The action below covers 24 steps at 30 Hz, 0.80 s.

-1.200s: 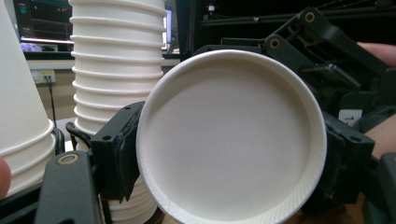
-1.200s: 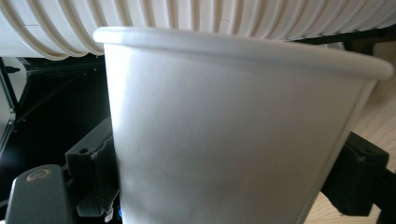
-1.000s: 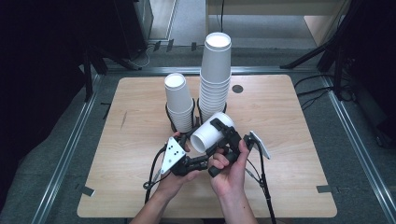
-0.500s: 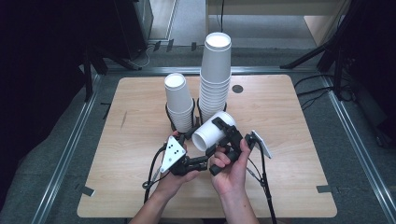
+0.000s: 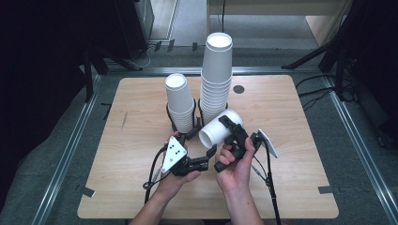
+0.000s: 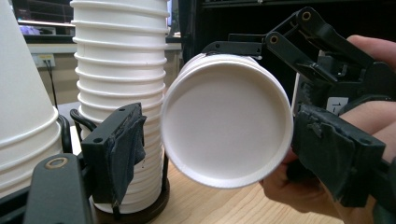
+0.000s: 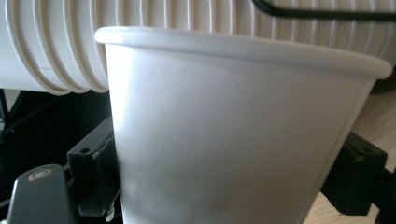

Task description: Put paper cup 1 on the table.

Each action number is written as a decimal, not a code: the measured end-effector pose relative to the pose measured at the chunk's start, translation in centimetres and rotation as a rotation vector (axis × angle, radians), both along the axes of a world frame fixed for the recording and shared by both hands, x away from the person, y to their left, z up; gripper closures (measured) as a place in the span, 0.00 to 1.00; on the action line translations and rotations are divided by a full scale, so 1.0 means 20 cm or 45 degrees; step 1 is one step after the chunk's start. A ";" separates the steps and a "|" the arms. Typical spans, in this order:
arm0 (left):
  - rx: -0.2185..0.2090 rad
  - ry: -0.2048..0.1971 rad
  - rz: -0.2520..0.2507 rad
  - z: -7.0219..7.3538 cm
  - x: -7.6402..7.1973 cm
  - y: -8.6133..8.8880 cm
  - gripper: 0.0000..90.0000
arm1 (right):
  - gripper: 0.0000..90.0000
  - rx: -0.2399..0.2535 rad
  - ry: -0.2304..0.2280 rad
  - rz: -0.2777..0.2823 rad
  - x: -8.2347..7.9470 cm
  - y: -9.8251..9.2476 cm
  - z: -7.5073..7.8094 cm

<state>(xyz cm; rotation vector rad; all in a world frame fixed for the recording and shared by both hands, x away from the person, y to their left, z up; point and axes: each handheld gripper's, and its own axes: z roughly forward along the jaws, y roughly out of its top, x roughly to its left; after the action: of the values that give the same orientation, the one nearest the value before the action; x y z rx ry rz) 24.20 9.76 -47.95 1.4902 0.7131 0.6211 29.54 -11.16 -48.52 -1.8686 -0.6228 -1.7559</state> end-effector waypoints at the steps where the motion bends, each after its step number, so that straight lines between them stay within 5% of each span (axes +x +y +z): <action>1: -0.001 0.000 0.000 0.00 0.00 0.00 0.19 | 0.16 -0.006 -0.002 -0.006 0.00 0.00 0.00; 13: -0.004 0.007 -0.004 0.00 0.00 0.01 0.20 | 0.16 -0.108 -0.089 -0.094 0.02 -0.08 0.03; 24: -0.003 0.017 -0.010 0.01 0.00 0.01 0.20 | 0.16 -0.315 -0.245 -0.158 -0.01 -0.12 0.10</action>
<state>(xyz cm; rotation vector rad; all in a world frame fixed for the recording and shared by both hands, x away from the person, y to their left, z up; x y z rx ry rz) 24.30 10.00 -47.83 1.4954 0.7179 0.6045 29.37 -13.55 -46.57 -1.9500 -0.8461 -2.0357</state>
